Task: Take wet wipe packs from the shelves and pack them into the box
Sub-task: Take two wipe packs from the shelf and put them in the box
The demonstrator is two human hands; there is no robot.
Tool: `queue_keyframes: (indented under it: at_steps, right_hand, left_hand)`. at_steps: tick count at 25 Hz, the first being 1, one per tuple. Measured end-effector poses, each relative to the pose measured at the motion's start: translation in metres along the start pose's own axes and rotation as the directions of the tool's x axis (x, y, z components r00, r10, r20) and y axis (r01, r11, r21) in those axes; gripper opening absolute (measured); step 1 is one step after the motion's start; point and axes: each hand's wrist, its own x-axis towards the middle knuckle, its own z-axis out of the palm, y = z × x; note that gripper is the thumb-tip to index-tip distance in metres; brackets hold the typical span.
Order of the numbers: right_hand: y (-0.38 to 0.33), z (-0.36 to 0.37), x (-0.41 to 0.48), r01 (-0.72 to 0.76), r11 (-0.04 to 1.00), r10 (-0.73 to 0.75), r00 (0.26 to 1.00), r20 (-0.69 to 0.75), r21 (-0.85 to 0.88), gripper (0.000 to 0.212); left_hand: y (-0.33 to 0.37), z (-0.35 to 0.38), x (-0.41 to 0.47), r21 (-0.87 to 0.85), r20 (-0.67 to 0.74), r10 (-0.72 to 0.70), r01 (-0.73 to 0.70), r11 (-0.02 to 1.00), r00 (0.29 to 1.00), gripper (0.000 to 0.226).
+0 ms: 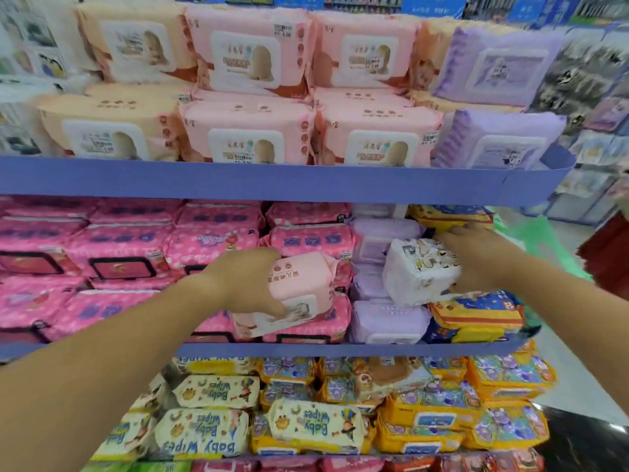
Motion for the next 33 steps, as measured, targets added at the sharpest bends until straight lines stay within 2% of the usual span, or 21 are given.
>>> queue_keyframes:
  at_steps: [3,6,8,9,11,13,16,20,22,25,28,31,33]
  right_hand:
    - [-0.036,-0.018,-0.027,-0.03,0.986,0.028,0.999,0.016,0.164,0.111]
    - [-0.093,-0.04,-0.053,-0.074,0.927,0.044,0.995,0.091,0.369,0.112]
    - [-0.135,-0.055,-0.068,-0.103,0.871,0.065,0.993,0.095,0.481,0.09]
    - [-0.156,-0.062,-0.075,-0.118,0.808,0.086,0.993,0.082,0.577,0.074]
    - [-0.206,-0.083,-0.091,-0.117,0.612,0.111,0.992,0.062,0.782,0.052]
    - [-0.267,-0.104,-0.105,-0.089,0.43,0.111,0.993,0.045,0.898,0.042]
    - [-0.372,-0.133,-0.112,-0.093,0.186,0.098,0.992,0.076,0.978,0.043]
    - [-0.514,-0.163,-0.107,-0.134,-0.02,-0.016,0.991,0.134,0.991,0.049]
    - [-0.585,-0.176,-0.106,-0.161,-0.085,-0.07,0.985,0.155,0.983,0.05]
    - [-0.695,-0.187,-0.099,-0.205,-0.127,-0.201,0.963,0.177,0.971,0.048]
    - [-0.79,-0.189,-0.09,-0.269,-0.173,-0.312,0.928,0.206,0.948,0.038]
    - [-0.889,-0.177,-0.073,-0.321,-0.168,-0.405,0.884,0.232,0.932,0.038]
    - [-0.953,-0.166,-0.059,-0.36,-0.167,-0.452,0.855,0.253,0.918,0.04]
  left_hand:
    - [-0.01,0.0,-0.019,-0.237,-0.047,-0.099,0.086,0.968,0.994,0.06]
    - [-0.026,0.002,-0.055,-0.495,-0.066,-0.203,0.145,0.856,0.977,0.056]
    - [-0.044,0.007,-0.09,-0.627,-0.079,-0.286,0.175,0.759,0.955,0.052]
    - [-0.055,0.012,-0.109,-0.697,-0.078,-0.327,0.183,0.694,0.942,0.048]
    - [-0.081,0.023,-0.153,-0.828,-0.054,-0.415,0.191,0.527,0.908,0.043]
    - [-0.117,0.035,-0.206,-0.91,-0.005,-0.493,0.2,0.363,0.87,0.04]
    - [-0.18,0.052,-0.294,-0.967,0.044,-0.595,0.183,0.176,0.803,0.039]
    - [-0.265,0.064,-0.413,-0.985,0.065,-0.697,0.159,0.07,0.714,0.039]
    - [-0.308,0.071,-0.472,-0.987,0.081,-0.738,0.159,0.036,0.67,0.041]
    - [-0.376,0.089,-0.557,-0.985,0.113,-0.811,0.172,-0.015,0.574,0.04]
    - [-0.427,0.116,-0.62,-0.971,0.201,-0.858,0.213,-0.11,0.473,0.041]
    - [-0.485,0.151,-0.667,-0.936,0.267,-0.892,0.32,-0.149,0.365,0.035]
    - [-0.528,0.175,-0.691,-0.903,0.303,-0.904,0.393,-0.172,0.301,0.041]
